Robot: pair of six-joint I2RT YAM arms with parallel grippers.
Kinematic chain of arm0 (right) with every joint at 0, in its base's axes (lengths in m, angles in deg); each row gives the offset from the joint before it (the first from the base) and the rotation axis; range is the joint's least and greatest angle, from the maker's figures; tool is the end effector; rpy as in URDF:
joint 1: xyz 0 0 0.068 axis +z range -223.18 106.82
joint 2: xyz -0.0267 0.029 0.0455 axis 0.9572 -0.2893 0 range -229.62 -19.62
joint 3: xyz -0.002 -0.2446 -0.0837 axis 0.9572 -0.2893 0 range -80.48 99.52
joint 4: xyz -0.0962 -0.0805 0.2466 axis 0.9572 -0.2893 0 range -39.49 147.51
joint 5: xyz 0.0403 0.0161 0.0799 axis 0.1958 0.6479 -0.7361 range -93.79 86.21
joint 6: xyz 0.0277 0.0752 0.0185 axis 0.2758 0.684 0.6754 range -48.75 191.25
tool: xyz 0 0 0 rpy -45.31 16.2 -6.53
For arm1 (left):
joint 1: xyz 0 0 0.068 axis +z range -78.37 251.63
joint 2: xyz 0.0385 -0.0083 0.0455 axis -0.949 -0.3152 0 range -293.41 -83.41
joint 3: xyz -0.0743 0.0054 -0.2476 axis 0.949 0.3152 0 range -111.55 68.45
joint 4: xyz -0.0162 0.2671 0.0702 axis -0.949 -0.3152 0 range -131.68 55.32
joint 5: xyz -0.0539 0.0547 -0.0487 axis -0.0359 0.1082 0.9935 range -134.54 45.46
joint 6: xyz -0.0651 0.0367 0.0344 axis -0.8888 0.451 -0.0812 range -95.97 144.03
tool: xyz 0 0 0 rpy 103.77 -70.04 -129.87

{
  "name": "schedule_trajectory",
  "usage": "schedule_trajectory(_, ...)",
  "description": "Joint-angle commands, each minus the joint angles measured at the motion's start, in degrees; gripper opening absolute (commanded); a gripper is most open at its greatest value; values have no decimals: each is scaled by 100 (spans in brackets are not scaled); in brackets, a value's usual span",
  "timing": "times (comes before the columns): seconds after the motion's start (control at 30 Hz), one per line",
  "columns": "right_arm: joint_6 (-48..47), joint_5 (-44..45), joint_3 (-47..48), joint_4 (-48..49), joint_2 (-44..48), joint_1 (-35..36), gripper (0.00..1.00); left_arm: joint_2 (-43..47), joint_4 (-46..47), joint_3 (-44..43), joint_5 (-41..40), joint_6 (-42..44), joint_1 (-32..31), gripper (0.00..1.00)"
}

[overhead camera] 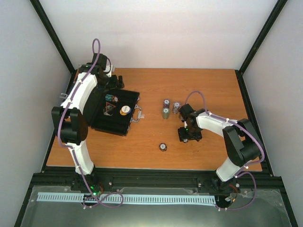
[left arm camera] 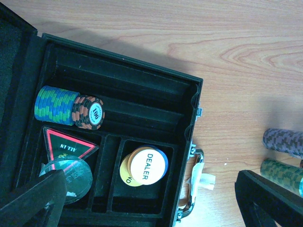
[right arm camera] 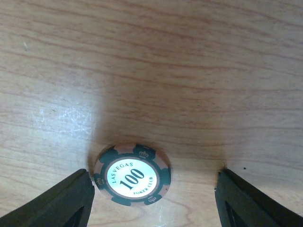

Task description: Pack up texas hold em set

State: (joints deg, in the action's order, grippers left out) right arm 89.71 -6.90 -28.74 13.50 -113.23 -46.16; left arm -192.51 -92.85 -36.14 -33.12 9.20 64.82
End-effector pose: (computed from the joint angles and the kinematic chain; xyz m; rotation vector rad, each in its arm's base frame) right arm 0.2483 0.1309 0.0875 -0.2340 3.0849 0.1206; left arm 0.4281 -0.0653 0.2603 -0.1227 2.6825 -0.3862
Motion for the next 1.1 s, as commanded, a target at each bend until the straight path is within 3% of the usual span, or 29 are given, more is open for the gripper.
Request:
schedule_trajectory(0.0, 129, 111, -209, 117, -373, 260, 72, 133, 59, -70, 46, 14, 57, 100)
schedule_trajectory(0.37, 194, 115, -110, 110, -638, 518, 69, 178, 25, -26, 3, 102, 57, 100)
schedule_trajectory(0.6, 267, 74, -236, 134, -735, 514, 51, 221, 17, -17, -50, 176, 57, 100)
schedule_trajectory(1.07, 354, 126, -19, 4, -607, 518, 37, 292, -10, 53, -210, 340, 56, 100)
